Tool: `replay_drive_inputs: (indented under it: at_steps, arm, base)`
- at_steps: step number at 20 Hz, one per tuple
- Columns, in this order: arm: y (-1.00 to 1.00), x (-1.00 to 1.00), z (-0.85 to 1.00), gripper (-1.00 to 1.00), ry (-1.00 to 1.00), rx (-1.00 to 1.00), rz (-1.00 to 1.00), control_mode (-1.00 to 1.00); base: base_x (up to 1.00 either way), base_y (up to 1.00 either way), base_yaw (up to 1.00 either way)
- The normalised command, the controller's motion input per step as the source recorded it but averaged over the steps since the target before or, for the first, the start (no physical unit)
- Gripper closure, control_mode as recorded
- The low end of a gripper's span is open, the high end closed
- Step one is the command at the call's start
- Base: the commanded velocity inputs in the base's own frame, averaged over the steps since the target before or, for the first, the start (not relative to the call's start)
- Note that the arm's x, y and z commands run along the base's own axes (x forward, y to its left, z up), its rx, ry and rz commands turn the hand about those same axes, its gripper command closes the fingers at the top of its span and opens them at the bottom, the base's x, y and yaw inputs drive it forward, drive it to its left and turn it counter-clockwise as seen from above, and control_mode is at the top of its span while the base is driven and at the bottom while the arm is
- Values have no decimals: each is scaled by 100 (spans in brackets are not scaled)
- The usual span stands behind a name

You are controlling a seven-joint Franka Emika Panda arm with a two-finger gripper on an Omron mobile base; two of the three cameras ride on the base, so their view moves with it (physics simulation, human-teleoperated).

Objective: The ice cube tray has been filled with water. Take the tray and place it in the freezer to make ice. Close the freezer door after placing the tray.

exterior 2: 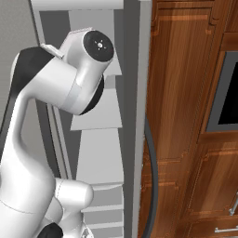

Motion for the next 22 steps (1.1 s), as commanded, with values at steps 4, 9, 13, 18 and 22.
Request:
replay_drive_inputs:
  at_steps: [4,9,13,18,22]
  arm:
    - [0,41,-8,100,0,1,0,-100]
    - [0,50,-2,100,0,0,0,-100]
    - [13,53,-3,100,0,0,0,-100]
    - [26,60,-3,100,0,0,0,-100]
    - [10,53,0,100,0,0,0,-100]
  base:
    - [0,0,0]
    - [0,0,0]
    - [0,0,0]
    - [0,0,0]
    - [0,0,0]
